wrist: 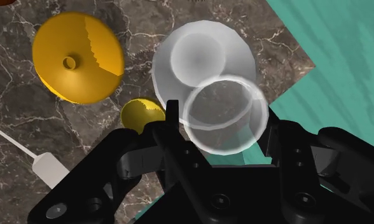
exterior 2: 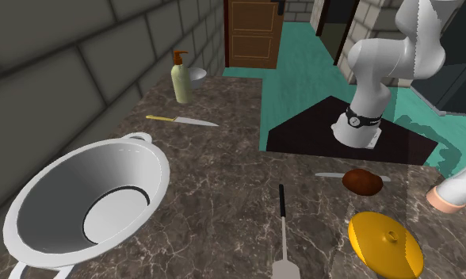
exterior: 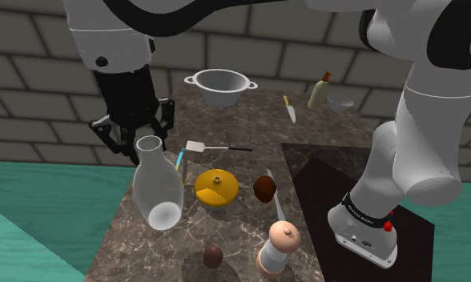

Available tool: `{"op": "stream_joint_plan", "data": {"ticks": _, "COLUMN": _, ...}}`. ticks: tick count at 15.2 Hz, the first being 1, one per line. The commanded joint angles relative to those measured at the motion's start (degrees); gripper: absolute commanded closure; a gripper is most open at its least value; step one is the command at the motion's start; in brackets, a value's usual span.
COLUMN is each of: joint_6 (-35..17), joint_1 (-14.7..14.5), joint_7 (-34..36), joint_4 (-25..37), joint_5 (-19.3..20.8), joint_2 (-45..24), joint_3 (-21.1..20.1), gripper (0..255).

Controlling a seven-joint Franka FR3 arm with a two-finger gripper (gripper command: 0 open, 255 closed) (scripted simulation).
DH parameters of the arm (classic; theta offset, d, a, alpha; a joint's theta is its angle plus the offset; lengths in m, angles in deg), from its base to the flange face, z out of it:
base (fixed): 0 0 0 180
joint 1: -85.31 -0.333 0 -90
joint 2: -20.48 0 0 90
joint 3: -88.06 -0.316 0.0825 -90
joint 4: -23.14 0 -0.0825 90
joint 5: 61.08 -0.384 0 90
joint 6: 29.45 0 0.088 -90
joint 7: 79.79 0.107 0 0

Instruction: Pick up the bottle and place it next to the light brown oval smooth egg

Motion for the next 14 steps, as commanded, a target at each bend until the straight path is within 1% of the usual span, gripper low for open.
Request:
{"op": "stream_joint_plan", "data": {"ticks": 1, "joint_6": -1.6, "joint_1": 0.1, "joint_7": -0.1, "joint_4": -1.7, "joint_5": -0.1, "joint_2": 0.2, "joint_3": 0.0, "gripper": 255}}
{"op": "stream_joint_plan", "data": {"ticks": 14, "joint_6": -11.1, "joint_1": 0.3, "joint_7": -0.4, "joint_4": -10.3, "joint_5": 0.3, "joint_2": -0.8, "joint_3": 0.3, "gripper": 255}}
